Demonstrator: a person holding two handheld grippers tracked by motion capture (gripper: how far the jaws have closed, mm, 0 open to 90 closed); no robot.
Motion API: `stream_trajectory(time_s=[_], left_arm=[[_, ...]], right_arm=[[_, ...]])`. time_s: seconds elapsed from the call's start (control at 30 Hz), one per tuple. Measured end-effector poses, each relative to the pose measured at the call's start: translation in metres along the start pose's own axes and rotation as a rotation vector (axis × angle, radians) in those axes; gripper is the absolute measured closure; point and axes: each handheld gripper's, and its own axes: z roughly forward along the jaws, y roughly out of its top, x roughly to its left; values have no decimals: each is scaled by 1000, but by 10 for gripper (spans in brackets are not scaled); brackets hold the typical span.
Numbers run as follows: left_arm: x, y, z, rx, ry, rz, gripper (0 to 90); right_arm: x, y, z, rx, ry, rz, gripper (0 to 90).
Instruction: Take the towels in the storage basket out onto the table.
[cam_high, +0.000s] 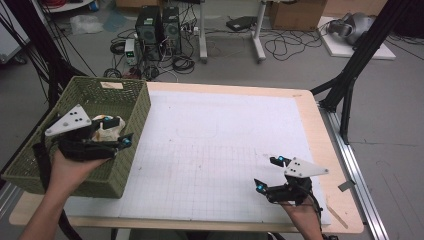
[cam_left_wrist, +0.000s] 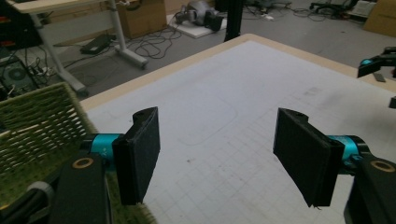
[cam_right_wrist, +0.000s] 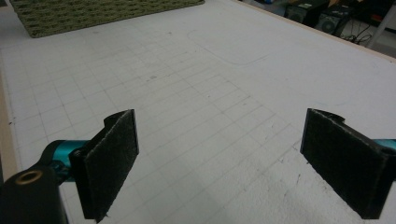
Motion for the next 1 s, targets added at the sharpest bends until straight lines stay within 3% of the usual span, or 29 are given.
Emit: stream_trajectory(time_s=[0.6,1.0], left_arm=[[60,-25,-13,64,165,-50,330],[82,-41,-6,103,234,-71,304]], right_arm=[[0,0,0,2,6,0,106],[-4,-1,-1,2,0,7,106]])
